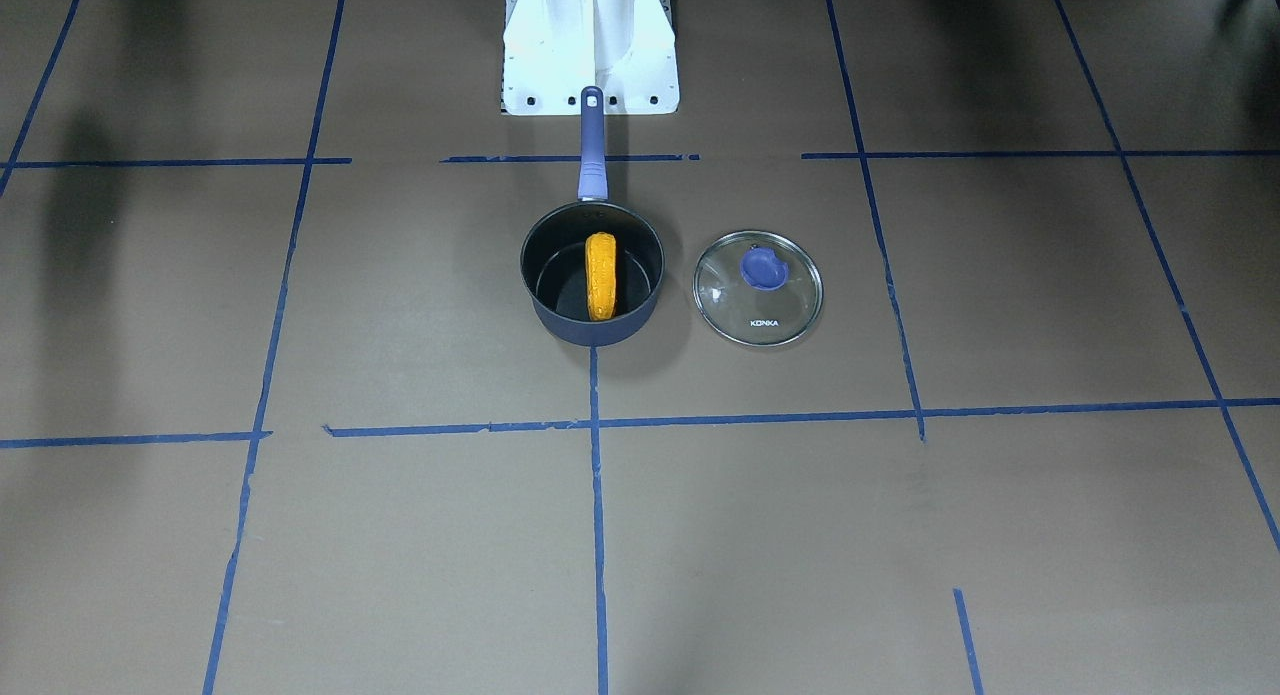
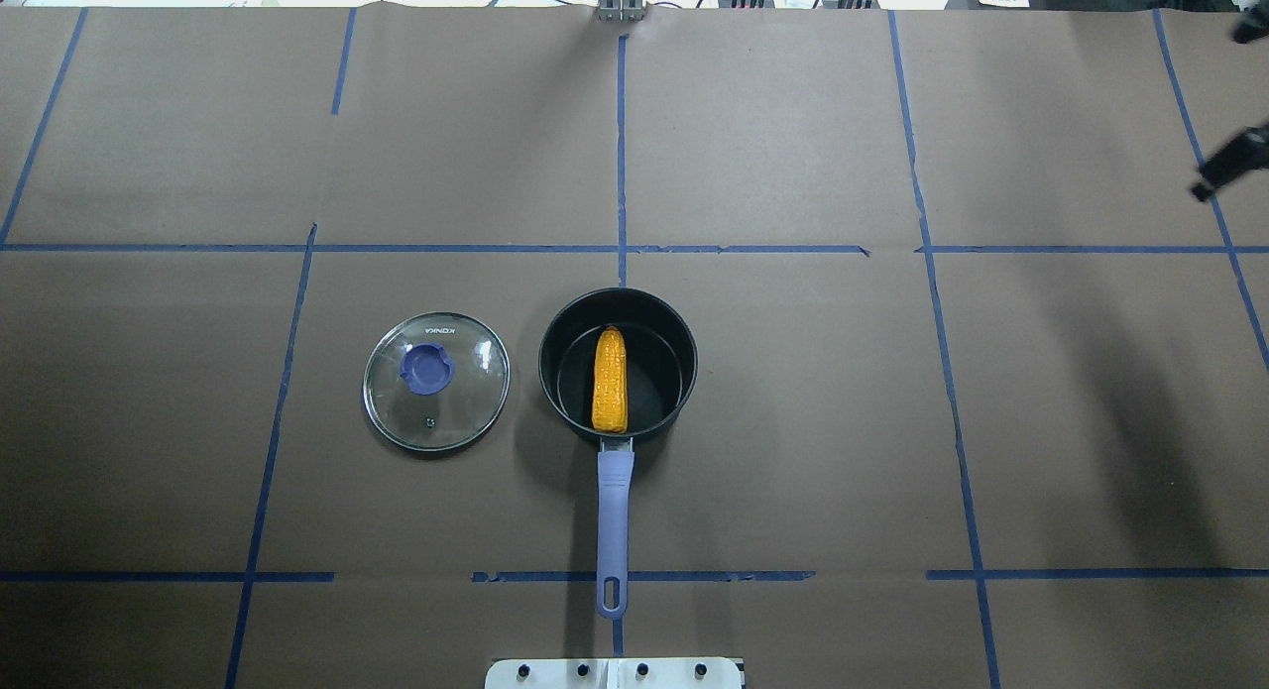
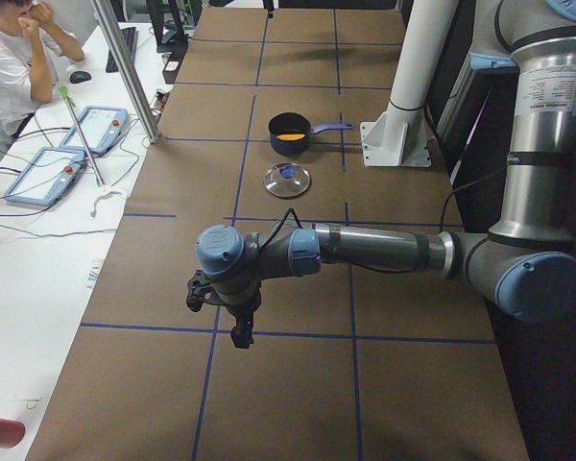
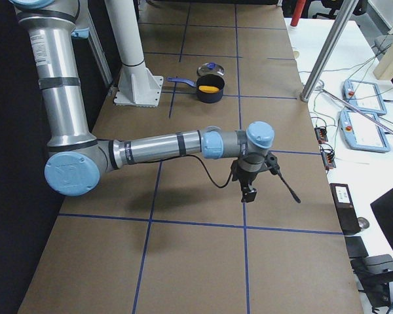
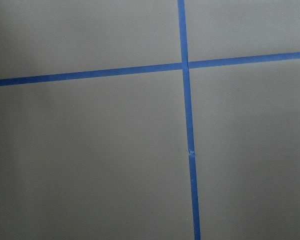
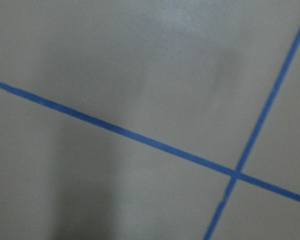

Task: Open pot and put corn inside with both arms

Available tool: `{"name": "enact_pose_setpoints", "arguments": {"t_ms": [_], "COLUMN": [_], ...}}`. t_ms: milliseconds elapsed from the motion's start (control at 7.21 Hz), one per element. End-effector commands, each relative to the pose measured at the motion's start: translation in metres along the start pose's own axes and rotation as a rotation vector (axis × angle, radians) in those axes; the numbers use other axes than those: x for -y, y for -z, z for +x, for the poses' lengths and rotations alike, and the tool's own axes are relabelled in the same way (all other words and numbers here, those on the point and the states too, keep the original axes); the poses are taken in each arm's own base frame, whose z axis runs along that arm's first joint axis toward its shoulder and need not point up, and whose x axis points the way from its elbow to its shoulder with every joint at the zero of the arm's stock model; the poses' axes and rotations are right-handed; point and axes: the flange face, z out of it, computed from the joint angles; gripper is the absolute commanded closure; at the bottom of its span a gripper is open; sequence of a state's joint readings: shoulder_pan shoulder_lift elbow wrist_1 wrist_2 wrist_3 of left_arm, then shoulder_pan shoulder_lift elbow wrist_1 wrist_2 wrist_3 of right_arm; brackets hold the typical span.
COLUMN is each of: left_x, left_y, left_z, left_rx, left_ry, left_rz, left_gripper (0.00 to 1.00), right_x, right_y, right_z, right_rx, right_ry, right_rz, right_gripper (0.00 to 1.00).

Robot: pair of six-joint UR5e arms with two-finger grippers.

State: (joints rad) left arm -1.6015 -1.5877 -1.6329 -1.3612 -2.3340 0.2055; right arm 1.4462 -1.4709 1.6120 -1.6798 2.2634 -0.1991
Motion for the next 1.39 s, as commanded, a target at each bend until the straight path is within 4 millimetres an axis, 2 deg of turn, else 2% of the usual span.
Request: {"name": "enact_pose_setpoints", "arguments": {"t_ms": [0, 1248], "left_x": [0.0002, 0.0007], "left_y": [0.0018, 0.0029], "left_z": [0.0015, 0.0037], "left_rx": [0.003, 0.002], "left_ry": [-0.006, -0.015], "left_rz": [0.003, 0.005], "left_gripper": [0.00, 0.00], "right_x": [-0.0471, -0.0495], "right_y": [-0.0096, -0.0113], "right_z": [0.0355, 0.0337], "right_rx": [0.011, 0.037], "right_ry": [-0.065, -0.068], "right_rz": [-0.017, -0.014], "right_gripper": [0.00, 0.00]}}
